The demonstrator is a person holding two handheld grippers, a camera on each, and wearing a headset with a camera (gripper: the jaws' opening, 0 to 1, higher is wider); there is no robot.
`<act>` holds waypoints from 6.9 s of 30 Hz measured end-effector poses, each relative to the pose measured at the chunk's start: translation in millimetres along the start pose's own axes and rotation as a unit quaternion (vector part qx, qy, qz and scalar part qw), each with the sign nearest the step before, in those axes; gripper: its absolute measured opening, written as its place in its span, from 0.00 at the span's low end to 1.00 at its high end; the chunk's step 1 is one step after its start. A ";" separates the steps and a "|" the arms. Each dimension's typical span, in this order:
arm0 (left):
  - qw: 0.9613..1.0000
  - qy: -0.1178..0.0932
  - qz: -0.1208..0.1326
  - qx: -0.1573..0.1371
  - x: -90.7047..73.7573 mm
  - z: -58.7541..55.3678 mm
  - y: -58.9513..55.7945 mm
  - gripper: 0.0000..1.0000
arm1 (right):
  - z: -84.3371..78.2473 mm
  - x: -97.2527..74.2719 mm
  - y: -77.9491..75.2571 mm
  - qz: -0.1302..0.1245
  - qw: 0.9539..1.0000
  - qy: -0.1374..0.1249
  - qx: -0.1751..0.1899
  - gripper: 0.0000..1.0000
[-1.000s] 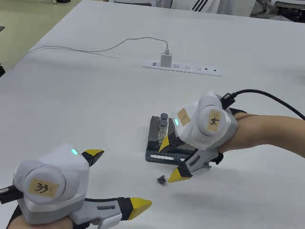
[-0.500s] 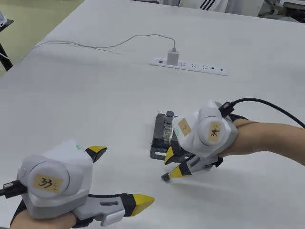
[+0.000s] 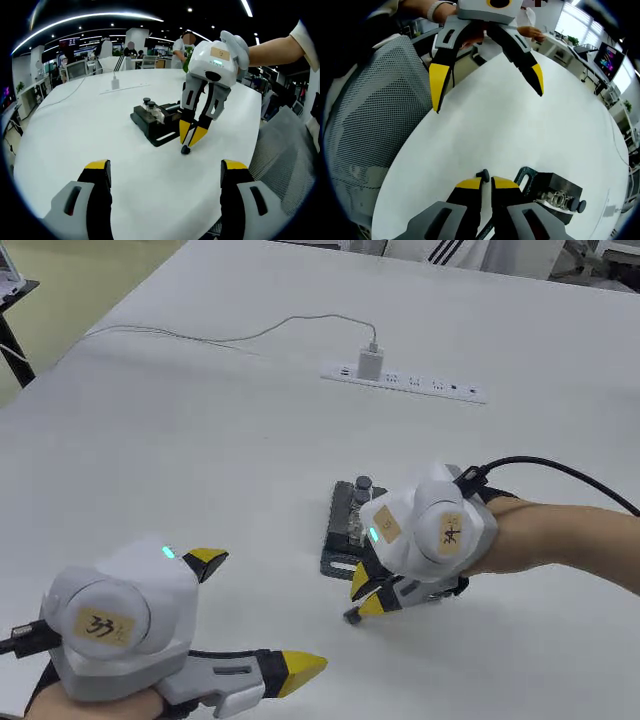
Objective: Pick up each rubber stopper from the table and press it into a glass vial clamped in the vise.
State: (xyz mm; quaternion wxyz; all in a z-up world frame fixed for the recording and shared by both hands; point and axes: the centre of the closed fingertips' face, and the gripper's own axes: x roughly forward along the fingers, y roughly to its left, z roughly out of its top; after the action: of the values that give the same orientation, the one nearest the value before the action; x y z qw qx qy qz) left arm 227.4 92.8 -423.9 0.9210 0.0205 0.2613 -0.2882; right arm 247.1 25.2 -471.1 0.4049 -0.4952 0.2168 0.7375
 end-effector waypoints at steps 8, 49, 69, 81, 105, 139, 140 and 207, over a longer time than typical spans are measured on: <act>1.000 0.001 -0.001 0.000 0.3 -0.4 -0.1 0.89 | 1.0 2.0 1.6 0.010 1.000 0.003 -0.011 0.01; 0.999 -0.006 -0.008 -0.032 3.6 -0.7 -10.7 0.84 | 1.9 -3.5 -5.6 -0.057 0.995 -0.023 0.082 0.00; 0.993 -0.016 -0.055 -0.105 22.8 18.1 -26.2 0.59 | 4.2 -70.2 -13.1 -0.219 0.960 -0.082 0.152 0.00; 0.973 -0.041 -0.154 -0.169 37.7 53.1 -59.5 0.25 | 21.2 -98.5 2.7 -0.266 0.946 -0.113 0.148 0.00; 0.948 -0.055 -0.214 -0.230 39.1 66.6 -70.5 0.05 | 36.1 -98.8 12.0 -0.264 0.947 -0.134 0.123 0.00; 0.978 0.017 -0.204 0.039 29.8 31.5 -81.3 0.03 | 38.7 -85.5 40.4 -0.173 0.935 -0.196 0.241 0.26; 0.976 0.021 -0.207 0.062 29.2 30.8 -83.9 0.03 | 38.5 -84.8 42.1 -0.171 0.934 -0.196 0.245 0.26; 0.924 0.034 -0.265 0.275 17.9 40.1 -108.3 0.04 | 48.1 -80.9 54.6 -0.132 0.953 -0.180 0.206 0.07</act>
State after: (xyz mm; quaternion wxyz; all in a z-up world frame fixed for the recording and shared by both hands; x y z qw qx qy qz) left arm 200.1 -14.4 -385.9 0.7599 0.2127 0.1989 -0.5812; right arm 190.8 -2.6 -382.2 0.6243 -0.2842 0.2206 0.6935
